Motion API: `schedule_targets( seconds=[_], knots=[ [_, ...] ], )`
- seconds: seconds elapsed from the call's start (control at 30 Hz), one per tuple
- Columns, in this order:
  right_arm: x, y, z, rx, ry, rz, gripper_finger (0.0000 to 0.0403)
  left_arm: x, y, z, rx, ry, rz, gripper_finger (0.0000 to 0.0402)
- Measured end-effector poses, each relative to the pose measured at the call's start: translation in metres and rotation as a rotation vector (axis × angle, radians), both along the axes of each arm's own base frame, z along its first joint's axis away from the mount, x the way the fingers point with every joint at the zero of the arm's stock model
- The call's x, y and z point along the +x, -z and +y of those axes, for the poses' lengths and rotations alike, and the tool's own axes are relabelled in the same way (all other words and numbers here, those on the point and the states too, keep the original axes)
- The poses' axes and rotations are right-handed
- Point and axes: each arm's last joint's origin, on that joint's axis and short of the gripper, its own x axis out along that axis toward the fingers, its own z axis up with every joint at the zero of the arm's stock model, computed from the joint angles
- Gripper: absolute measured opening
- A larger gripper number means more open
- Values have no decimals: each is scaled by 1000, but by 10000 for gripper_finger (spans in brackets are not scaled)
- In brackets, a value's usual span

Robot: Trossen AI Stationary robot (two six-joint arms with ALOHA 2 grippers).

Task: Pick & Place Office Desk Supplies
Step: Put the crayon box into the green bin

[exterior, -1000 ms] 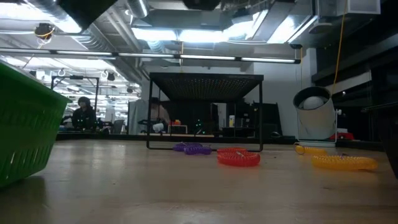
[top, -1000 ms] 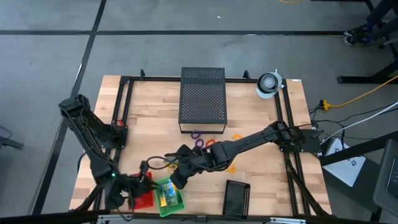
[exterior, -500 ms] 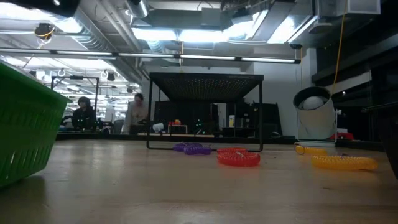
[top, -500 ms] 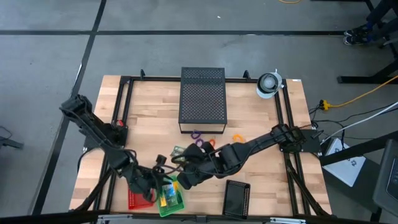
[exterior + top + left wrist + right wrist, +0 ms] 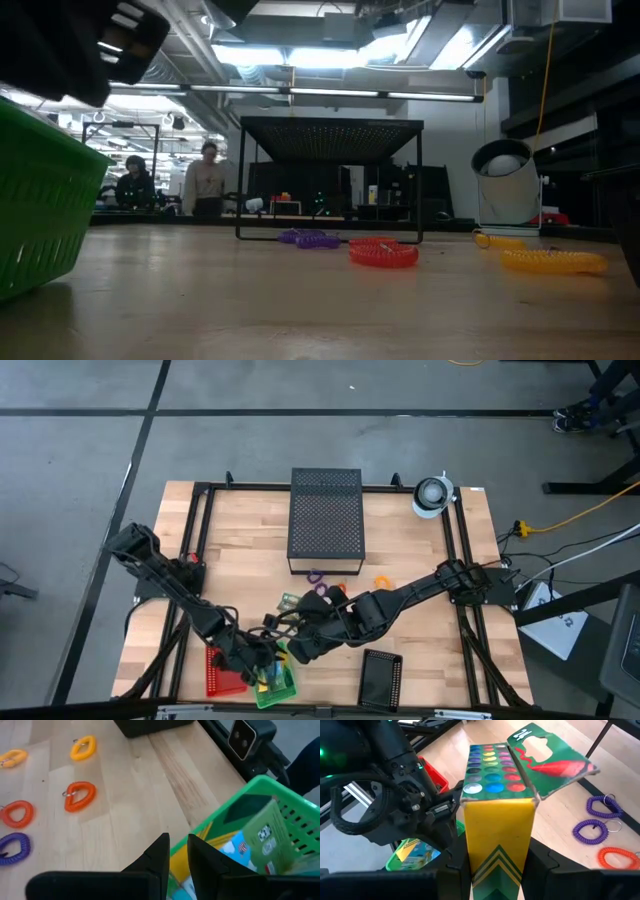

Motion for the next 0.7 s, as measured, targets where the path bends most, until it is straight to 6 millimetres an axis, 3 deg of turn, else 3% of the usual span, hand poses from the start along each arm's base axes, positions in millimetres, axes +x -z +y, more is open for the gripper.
schedule_targets(
  seconds=[0.37,0.7],
  knots=[
    [0,0,0,0,-9,6,113,2,-4,-1,-24,34,49,60],
    [0,0,0,1,-9,4,113,1,-2,2,-7,18,62,3]
  ],
)
